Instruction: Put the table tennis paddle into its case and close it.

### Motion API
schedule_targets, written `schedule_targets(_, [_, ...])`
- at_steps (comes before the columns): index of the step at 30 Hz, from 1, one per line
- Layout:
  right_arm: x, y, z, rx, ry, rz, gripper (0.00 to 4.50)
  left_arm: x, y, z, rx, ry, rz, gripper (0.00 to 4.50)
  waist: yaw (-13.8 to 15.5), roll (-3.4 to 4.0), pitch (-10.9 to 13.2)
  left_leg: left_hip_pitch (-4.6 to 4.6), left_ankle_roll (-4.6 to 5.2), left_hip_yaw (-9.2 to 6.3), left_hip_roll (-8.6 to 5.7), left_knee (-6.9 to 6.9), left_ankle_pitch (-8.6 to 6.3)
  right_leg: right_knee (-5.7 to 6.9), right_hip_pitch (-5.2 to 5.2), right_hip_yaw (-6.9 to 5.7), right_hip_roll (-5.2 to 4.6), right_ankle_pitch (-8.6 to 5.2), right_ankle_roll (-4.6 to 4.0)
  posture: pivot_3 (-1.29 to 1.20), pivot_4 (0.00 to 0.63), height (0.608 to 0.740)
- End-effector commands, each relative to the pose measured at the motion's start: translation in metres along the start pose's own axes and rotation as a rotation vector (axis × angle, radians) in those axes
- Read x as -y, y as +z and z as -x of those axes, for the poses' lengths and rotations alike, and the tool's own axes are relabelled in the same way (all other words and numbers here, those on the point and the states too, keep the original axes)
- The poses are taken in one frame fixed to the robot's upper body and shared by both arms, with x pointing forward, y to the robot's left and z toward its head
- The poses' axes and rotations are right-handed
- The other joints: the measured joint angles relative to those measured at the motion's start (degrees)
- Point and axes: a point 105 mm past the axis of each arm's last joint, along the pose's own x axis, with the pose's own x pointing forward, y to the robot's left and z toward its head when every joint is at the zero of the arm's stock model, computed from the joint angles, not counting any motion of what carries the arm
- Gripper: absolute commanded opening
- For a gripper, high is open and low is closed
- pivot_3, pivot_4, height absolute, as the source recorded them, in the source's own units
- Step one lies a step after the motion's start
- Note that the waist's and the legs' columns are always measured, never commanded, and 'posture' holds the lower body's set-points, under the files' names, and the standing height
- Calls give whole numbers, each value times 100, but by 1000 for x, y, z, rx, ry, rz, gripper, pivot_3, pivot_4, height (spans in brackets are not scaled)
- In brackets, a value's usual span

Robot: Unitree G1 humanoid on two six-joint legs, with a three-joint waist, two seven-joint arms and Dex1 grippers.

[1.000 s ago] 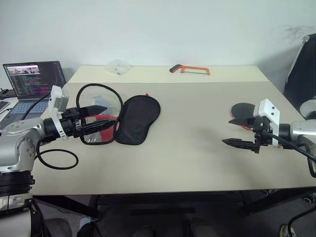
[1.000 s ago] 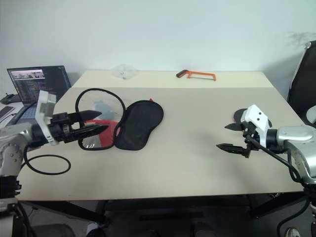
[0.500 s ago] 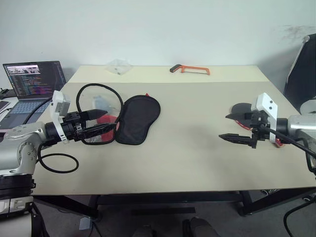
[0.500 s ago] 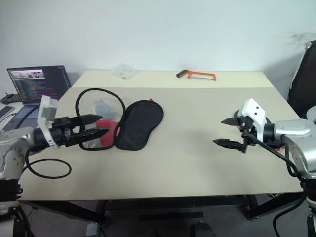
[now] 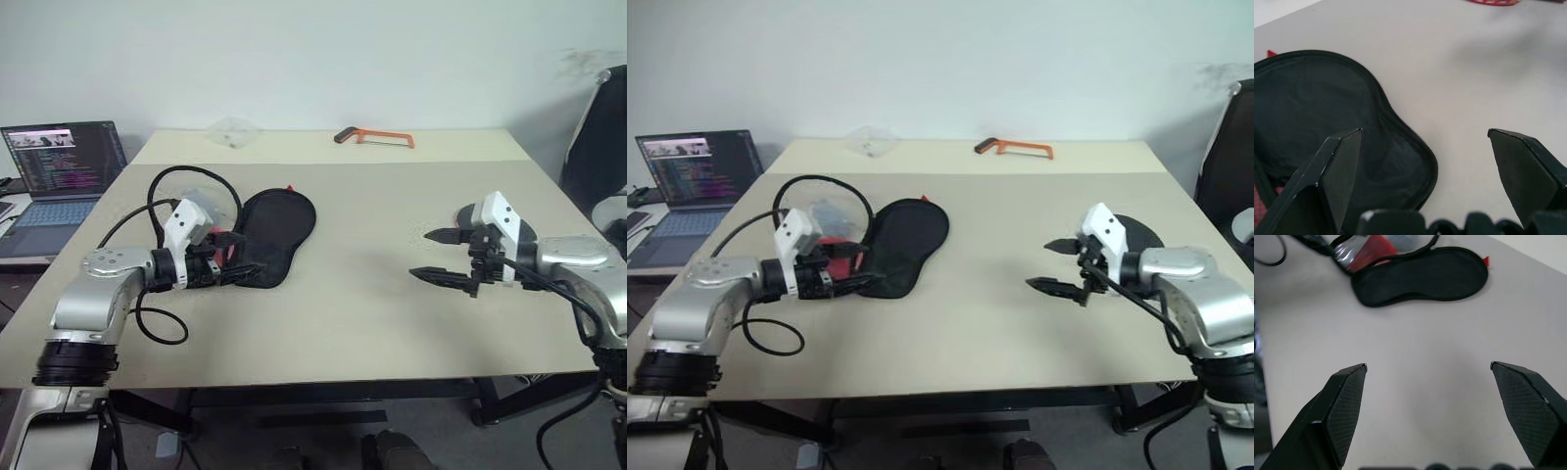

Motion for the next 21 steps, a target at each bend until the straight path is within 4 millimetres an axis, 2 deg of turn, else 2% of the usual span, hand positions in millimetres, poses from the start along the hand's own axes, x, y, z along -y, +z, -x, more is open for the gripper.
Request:
schedule_targets(1, [-10,22,-24,64,-22,6,4469,-10,13,33,13,34,-45,4500,-17,0,0,0,0,1,2,-1,0,3,-4,0,1,-2,-4,0,150,740])
schedule_targets(3, [-15,24,-34,76,-10,-7,4469,-17,13,39,15,86,-44,4500,13,0,0,-2,-1,-4,4,-3,0,8,-9,-5,3,-7,-12,0,150,740])
schedule_targets(4, [-16,24,-38,79,-6,-9,4469,-15,11,35,13,81,-46,4500,34,1,0,-2,-1,-12,4,-3,0,8,-9,-13,3,-9,-15,0,150,740])
schedule_targets(7, [-16,25,-42,82,-7,3,4469,-1,0,5,-11,48,-72,4500,153,2,-1,-5,-1,-20,-8,-2,0,3,-4,-18,-3,-8,-14,0,150,740])
schedule_targets(10, [-11,29,-39,91,-34,20,4469,-2,-4,-32,-2,128,-122,4500,286,-1,-1,-7,0,-26,-24,4,0,-10,10,-23,-10,11,-25,0,150,740])
schedule_targets(13, [-4,30,-34,93,-62,17,4469,-5,-10,-50,-13,173,-141,4500,296,-23,4,-12,1,-25,-22,10,0,-14,11,-21,-11,17,-21,0,150,740])
schedule_targets(17, [-1,28,-27,81,-87,25,4469,-21,-23,-72,-60,265,-120,4500,246,-22,4,-10,1,-23,-11,3,0,-2,2,-21,-8,15,-29,0,150,740])
schedule_targets(21, [-1,28,-24,81,-96,25,4469,-10,-28,-100,-77,219,-93,4500,207,-21,4,-5,1,-20,-12,3,0,-1,7,-20,-6,15,-29,0,150,740])
